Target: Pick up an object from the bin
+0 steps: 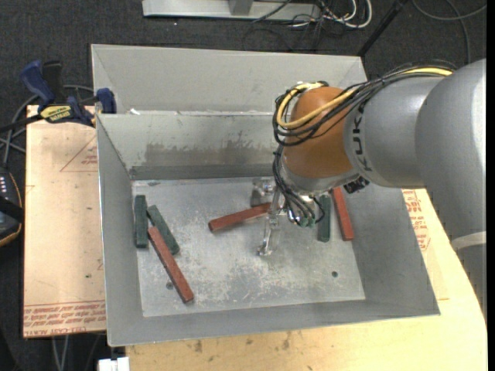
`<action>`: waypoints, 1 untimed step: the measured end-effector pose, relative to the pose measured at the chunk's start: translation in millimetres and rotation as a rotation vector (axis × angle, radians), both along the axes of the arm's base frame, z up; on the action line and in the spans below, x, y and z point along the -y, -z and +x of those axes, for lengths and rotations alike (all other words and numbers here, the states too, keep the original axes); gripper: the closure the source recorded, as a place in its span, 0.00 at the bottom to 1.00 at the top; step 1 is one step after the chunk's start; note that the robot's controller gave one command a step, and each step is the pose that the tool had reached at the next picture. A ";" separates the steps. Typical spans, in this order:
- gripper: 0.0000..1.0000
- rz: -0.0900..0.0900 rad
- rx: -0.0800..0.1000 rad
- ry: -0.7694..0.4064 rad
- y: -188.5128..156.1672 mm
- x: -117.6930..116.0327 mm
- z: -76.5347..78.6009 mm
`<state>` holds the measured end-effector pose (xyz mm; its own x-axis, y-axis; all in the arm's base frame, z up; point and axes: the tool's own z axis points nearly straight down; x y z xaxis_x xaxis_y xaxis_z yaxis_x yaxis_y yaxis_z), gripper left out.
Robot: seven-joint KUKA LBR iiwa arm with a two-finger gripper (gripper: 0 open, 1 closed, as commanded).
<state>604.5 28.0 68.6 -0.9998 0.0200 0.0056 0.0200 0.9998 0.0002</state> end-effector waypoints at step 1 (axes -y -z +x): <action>1.00 0.001 0.008 0.000 -5.4 -1.2 2.2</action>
Offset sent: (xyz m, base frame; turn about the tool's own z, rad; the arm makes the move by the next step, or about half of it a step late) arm 0.0000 0.0000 0.0000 0.0000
